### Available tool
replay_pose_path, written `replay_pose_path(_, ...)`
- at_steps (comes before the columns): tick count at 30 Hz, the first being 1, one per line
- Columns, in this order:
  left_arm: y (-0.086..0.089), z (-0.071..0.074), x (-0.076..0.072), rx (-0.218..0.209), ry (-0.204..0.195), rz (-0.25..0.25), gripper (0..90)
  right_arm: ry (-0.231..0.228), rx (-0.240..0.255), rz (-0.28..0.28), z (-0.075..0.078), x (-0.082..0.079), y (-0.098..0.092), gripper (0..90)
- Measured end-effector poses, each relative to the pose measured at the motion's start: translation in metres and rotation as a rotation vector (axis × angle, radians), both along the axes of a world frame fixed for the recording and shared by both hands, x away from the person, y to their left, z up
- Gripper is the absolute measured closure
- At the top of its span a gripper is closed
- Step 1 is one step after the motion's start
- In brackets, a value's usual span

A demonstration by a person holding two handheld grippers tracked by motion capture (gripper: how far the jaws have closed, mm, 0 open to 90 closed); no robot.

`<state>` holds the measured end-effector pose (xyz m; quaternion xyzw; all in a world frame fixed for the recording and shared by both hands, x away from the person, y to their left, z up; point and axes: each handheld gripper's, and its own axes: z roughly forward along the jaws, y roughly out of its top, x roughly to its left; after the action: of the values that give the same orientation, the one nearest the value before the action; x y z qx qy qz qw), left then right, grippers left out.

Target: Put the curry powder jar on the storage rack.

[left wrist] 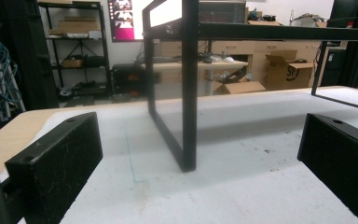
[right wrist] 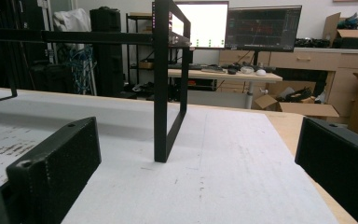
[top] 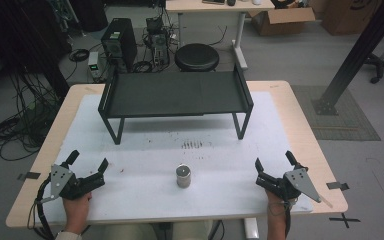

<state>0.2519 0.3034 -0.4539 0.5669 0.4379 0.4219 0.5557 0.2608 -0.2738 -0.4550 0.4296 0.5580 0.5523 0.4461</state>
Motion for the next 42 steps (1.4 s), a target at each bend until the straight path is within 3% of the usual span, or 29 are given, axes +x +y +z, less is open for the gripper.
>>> replay_pose_path(23,-0.0001,0.0,0.0,0.001,-0.001,0.0,0.2,0.0,0.01,0.002,0.0002,0.0001,-0.001,0.0)
replay_pose_path(36,0.0,0.0001,0.0001,-0.001,0.001,0.0,0.2,0.019,0.014,0.033,0.0021,-0.0008,-0.0024,0.0)
replay_pose_path(42,0.0001,0.0,0.0001,-0.002,0.0,0.0,0.2,0.0,0.023,0.054,0.009,-0.0035,0.0009,0.0)
